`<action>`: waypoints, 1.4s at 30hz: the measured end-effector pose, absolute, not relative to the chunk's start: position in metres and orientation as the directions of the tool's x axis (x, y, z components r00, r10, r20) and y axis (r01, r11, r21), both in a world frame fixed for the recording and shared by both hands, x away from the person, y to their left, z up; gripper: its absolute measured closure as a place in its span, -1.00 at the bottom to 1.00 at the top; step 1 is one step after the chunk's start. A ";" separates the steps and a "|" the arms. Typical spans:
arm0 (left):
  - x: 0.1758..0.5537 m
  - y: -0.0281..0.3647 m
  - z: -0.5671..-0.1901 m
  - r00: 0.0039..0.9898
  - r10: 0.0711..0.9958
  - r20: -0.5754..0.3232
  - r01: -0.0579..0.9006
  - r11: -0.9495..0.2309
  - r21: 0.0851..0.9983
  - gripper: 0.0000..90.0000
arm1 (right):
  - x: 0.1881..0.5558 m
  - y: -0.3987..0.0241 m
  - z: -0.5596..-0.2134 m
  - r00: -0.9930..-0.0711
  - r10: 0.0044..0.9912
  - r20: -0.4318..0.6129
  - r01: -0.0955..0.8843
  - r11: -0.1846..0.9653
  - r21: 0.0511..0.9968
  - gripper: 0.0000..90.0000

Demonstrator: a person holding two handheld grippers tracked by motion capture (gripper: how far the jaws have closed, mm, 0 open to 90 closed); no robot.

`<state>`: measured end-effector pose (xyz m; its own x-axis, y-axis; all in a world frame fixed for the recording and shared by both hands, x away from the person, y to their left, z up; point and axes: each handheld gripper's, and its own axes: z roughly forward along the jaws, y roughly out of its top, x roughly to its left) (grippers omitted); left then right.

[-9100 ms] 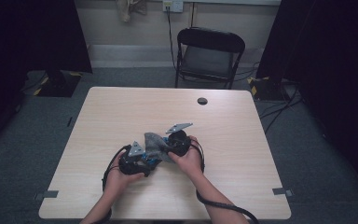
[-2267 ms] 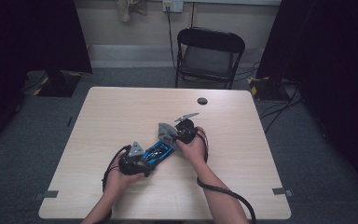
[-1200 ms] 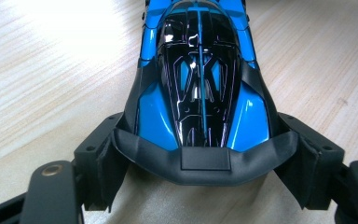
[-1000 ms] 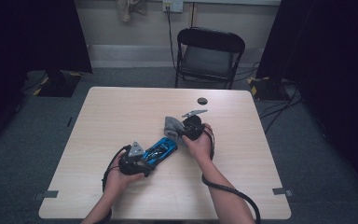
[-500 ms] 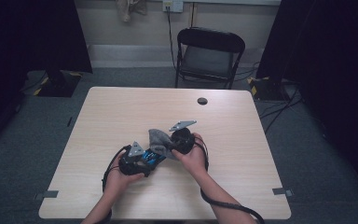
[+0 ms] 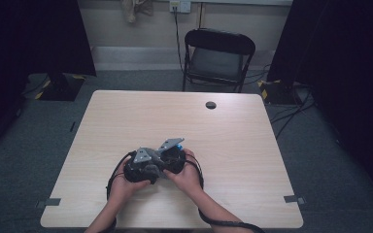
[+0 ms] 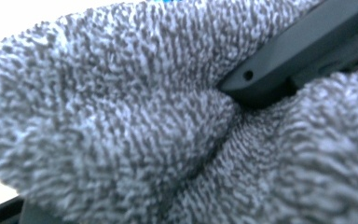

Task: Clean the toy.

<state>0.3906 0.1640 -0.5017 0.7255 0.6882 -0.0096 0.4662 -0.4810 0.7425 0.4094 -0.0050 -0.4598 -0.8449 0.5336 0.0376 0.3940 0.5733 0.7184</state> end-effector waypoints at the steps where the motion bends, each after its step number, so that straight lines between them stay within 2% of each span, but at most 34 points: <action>1: 0.391 0.164 -0.502 0.726 0.688 -0.009 0.466 -0.481 0.743 -0.46 | 0.409 -0.005 -0.460 -0.845 0.533 0.035 0.393 0.576 0.717 0.67; 30: 0.391 0.164 -0.502 0.726 0.688 -0.009 0.465 -0.481 0.743 -0.46 | 0.421 -0.013 -0.458 -0.826 0.563 0.018 0.406 0.573 0.712 0.69; 42: 0.390 0.163 -0.502 0.725 0.689 -0.018 0.470 -0.475 0.744 -0.45 | 0.440 -0.035 -0.459 -0.773 0.632 0.052 0.475 0.523 0.708 0.69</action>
